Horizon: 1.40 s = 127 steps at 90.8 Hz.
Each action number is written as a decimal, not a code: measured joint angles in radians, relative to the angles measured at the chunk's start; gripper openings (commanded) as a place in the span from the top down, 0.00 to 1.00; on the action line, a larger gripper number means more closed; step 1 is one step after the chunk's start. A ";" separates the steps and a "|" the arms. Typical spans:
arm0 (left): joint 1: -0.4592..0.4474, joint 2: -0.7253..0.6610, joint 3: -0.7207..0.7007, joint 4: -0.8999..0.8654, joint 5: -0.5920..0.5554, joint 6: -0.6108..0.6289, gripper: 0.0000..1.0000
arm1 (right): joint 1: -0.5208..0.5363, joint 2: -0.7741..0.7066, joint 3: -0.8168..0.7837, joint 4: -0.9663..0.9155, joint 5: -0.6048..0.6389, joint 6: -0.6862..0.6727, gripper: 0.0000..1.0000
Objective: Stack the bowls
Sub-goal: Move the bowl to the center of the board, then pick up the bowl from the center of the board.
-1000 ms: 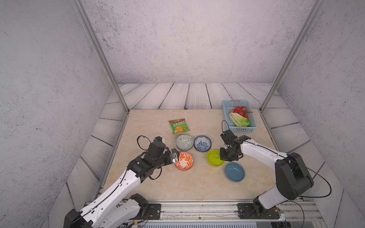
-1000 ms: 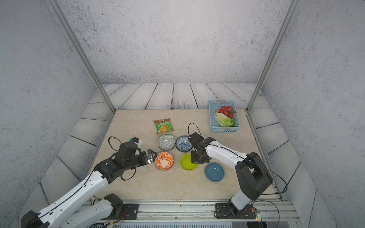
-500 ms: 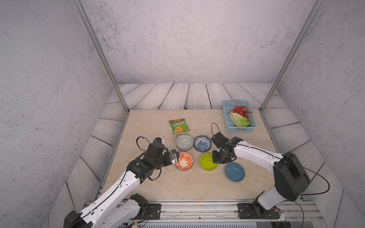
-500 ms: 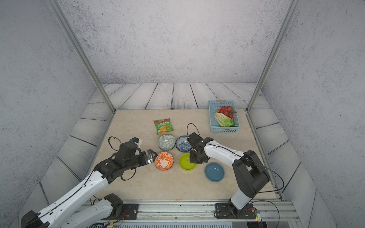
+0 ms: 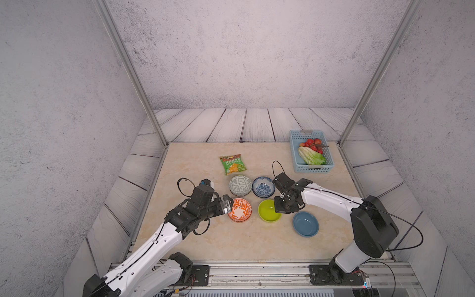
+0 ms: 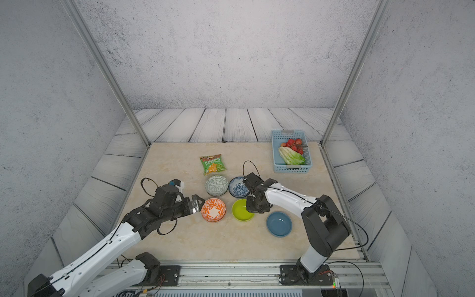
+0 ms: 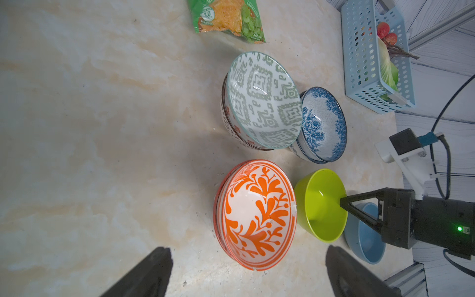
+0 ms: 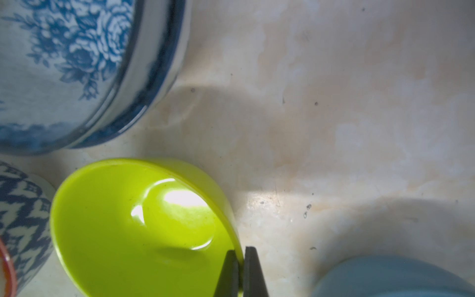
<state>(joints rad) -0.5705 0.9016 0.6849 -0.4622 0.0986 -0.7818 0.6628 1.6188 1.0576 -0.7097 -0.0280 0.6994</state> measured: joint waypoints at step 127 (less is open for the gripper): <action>0.004 -0.009 -0.016 0.003 0.035 -0.005 0.00 | -0.471 -0.656 -0.398 -0.132 0.117 0.086 0.35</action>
<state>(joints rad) -0.5667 0.8928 0.6685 -0.4595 0.1341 -0.7868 0.1917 0.9630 0.6594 -0.8413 0.0887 0.7856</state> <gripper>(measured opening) 0.997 0.682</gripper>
